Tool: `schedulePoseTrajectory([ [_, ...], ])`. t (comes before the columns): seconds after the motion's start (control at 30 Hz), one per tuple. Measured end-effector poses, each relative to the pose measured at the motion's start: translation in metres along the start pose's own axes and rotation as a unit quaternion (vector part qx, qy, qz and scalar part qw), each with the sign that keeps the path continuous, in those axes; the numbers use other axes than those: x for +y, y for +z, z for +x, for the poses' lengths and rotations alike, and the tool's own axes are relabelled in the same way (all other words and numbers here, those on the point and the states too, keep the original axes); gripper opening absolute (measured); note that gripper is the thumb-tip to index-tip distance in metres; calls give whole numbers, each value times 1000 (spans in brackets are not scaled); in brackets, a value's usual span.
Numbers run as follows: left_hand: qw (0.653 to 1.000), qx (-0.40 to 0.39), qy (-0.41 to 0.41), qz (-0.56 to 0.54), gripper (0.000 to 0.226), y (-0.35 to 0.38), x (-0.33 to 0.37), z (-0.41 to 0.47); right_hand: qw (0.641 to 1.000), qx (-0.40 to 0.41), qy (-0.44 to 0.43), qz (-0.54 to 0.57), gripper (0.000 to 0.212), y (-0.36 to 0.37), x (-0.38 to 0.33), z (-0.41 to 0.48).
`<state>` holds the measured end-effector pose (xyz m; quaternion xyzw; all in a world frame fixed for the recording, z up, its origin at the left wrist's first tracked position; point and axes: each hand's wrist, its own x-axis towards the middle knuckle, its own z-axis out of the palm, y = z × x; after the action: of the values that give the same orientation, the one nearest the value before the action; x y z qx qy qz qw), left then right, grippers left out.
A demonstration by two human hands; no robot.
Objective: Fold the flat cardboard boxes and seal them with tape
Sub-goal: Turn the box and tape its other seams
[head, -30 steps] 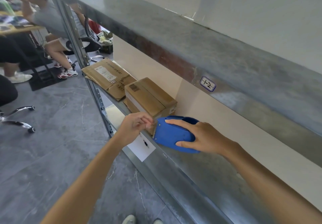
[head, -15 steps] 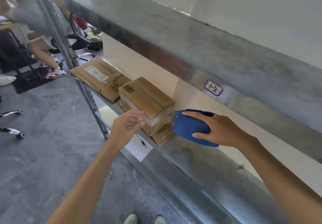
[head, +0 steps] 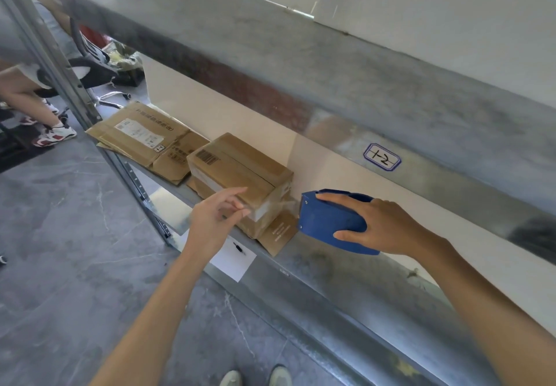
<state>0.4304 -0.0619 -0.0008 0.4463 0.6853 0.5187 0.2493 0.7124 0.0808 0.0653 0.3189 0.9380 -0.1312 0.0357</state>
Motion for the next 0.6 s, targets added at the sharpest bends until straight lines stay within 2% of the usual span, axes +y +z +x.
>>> schedulePoseTrajectory([
  [0.6,994,-72,69,38,32,-5,-25,16,998,-25,62,-14,76,-3,-16,-9],
])
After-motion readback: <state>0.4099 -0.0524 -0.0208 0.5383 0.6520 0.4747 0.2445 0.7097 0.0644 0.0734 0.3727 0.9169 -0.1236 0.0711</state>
